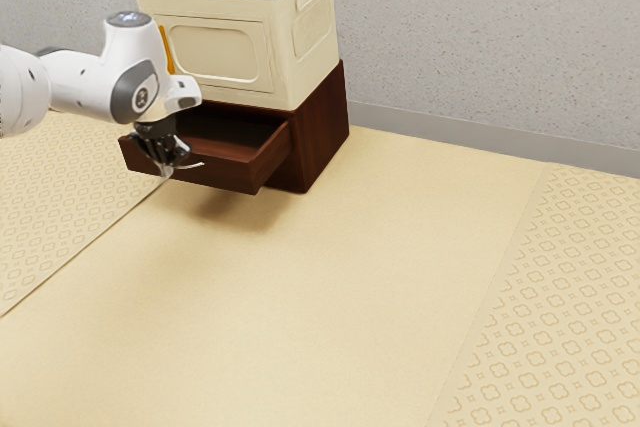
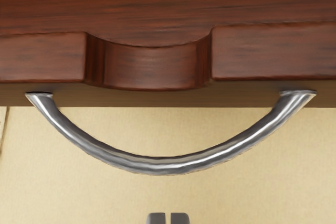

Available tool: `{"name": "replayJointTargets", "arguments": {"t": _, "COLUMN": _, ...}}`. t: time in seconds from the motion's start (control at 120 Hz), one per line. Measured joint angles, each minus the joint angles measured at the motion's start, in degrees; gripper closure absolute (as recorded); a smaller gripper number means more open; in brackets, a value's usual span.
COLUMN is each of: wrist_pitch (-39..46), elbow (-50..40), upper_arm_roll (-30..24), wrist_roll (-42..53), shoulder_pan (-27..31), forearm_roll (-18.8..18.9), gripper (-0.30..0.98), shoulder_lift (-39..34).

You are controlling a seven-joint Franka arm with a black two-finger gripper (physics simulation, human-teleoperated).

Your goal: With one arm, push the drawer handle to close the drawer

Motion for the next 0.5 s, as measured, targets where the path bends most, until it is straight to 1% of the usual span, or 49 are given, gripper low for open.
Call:
{"name": "replayJointTargets", "arguments": {"t": 0.2, "wrist_pitch": 1.0, "elbow": 1.1, "upper_arm_roll": 0.0, "wrist_roll": -0.5, "shoulder_pan": 1.1, "forearm_roll": -0.1, "gripper": 0.79, "shoulder_lift": 1.9}}
{"name": "replayJointTargets", "arguments": {"t": 0.5, "wrist_pitch": 1.7, "elbow": 6.2, "upper_arm_roll": -0.2, "wrist_roll": -0.9, "shoulder_pan": 2.1, "forearm_roll": -0.2, "gripper": 0.79, "shoulder_lift": 6.2}}
